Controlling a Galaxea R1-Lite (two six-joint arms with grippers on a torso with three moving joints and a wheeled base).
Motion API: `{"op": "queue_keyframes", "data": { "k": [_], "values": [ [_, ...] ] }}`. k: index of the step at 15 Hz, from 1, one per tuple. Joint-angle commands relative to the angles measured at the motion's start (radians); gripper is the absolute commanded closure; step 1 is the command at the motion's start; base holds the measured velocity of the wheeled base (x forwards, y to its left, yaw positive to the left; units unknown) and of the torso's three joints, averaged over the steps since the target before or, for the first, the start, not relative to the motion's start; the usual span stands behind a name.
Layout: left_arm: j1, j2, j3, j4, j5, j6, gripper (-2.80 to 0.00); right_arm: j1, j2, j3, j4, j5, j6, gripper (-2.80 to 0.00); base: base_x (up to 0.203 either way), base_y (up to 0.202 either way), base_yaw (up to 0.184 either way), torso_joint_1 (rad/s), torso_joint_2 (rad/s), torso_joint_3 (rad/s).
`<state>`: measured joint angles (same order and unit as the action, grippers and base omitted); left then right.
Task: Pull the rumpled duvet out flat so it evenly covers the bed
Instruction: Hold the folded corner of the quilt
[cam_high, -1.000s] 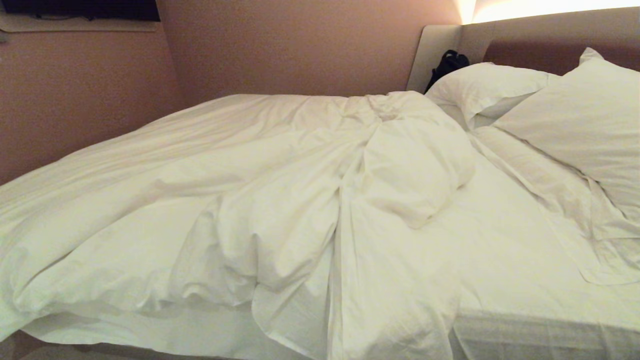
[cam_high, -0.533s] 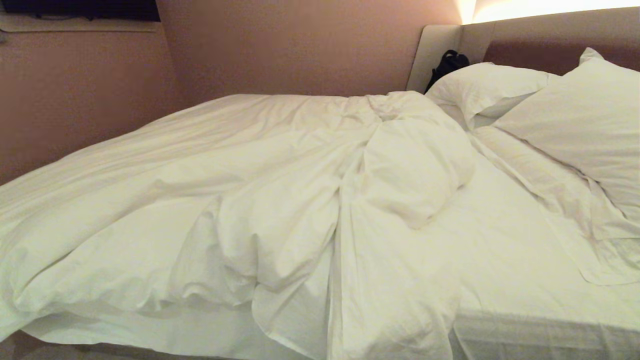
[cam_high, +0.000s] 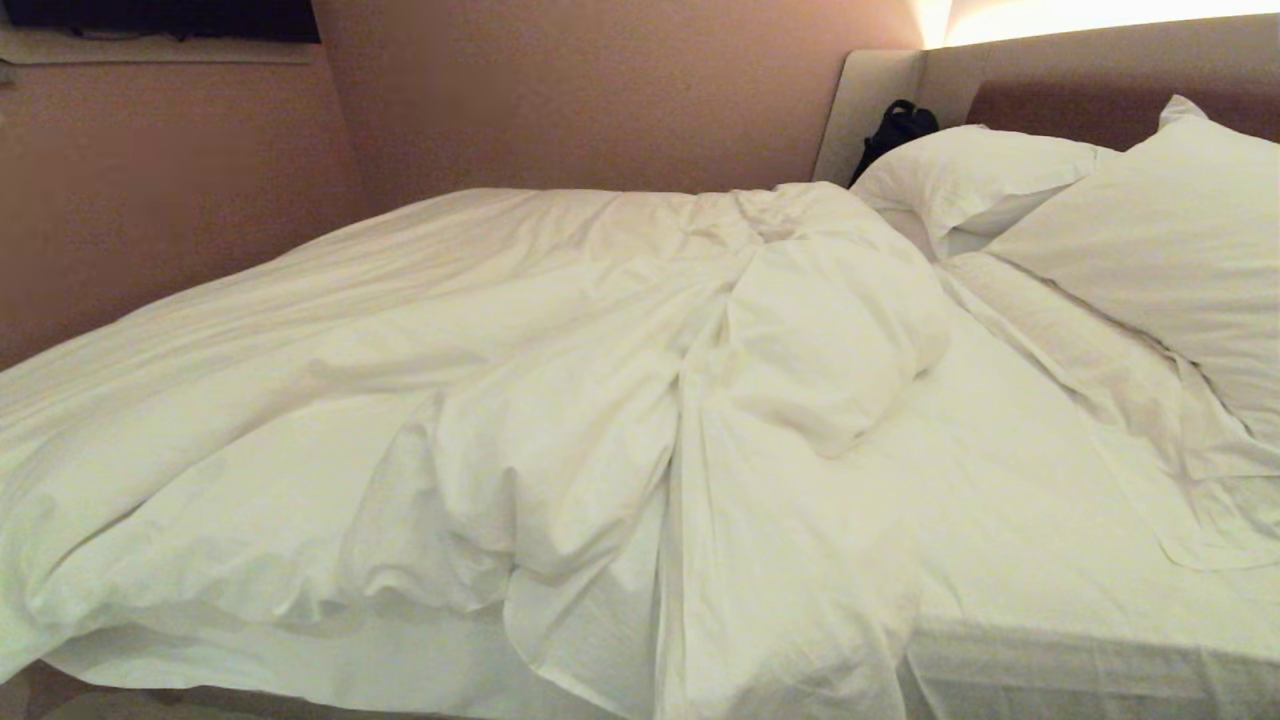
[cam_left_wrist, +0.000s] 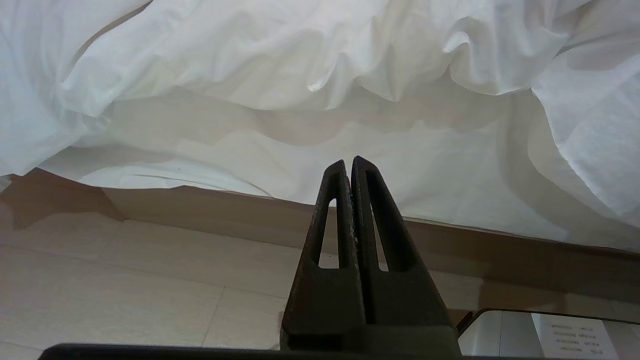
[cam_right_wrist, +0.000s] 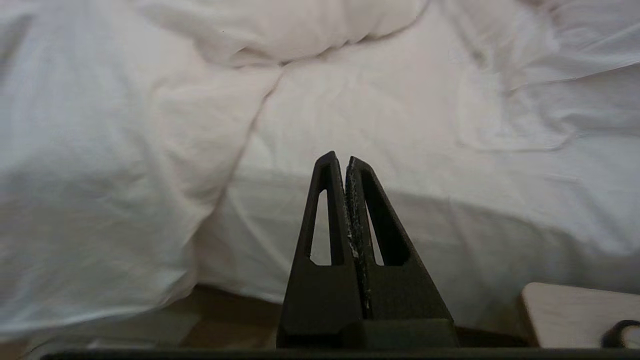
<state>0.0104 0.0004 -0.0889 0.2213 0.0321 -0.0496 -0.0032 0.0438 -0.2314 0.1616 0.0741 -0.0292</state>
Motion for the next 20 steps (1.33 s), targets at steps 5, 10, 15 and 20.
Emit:
{"op": "queue_keyframes", "data": {
  "k": [5,10,15,20],
  "values": [
    [0.0,0.0,0.0,0.001,0.0,-0.001,0.0,0.001,0.324,-0.09,-0.015,0.138,0.155,0.0,0.0,0.0,0.0,0.0,0.0,0.0],
    [0.0,0.0,0.0,0.001,0.0,-0.001,0.0,0.002,0.728,-0.185,-0.215,0.264,0.245,0.0,0.0,0.0,0.0,0.0,0.0,0.0],
    [0.0,0.0,0.0,0.001,0.0,-0.001,0.0,0.002,1.143,-0.212,-0.49,0.304,0.262,0.0,0.0,0.0,0.0,0.0,0.0,0.0],
    [0.0,0.0,0.0,0.001,0.0,-0.001,0.0,0.002,1.478,-0.281,-0.838,0.305,0.259,0.0,0.0,0.0,0.0,0.0,0.0,0.0]
  ]
}}
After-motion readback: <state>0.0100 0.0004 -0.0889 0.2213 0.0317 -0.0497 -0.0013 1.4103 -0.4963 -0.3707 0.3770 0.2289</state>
